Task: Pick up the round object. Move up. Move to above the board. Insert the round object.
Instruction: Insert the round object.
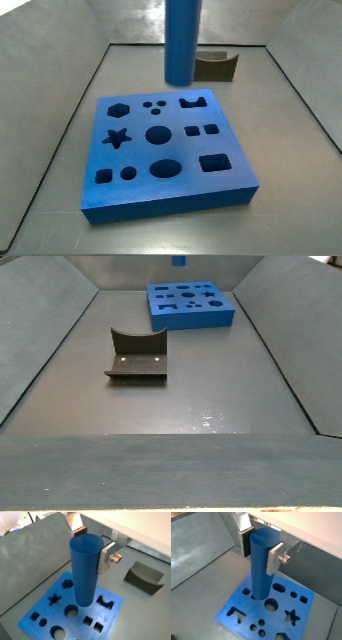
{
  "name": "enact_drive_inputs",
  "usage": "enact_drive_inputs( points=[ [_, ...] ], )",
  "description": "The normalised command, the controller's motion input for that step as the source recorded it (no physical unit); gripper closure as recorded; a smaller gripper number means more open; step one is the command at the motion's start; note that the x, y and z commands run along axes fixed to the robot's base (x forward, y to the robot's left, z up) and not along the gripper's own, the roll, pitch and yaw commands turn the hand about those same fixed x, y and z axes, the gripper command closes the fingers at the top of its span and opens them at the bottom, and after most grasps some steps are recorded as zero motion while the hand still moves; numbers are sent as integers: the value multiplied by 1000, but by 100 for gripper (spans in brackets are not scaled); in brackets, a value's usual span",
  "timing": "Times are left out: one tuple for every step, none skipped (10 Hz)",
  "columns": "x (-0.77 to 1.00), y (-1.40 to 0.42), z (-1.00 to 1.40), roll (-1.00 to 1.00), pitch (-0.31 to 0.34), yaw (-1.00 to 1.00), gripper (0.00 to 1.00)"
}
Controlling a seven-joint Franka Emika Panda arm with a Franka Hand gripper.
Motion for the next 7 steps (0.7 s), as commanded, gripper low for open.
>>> enact_drive_inputs(
  points=[
    [-389, -523, -1000, 29, -157, -109, 100],
    [-3, 0, -217, -440, -140, 91, 100],
    [0, 6, -80, 0, 0, 0, 100],
    [-203, 0, -1000, 154, -49, -11, 100],
    [-194, 0, -1000, 9, -9, -6, 100],
    [0, 0, -217, -43, 0, 0, 100],
    [0, 17, 0, 0, 0, 0, 100]
  ],
)
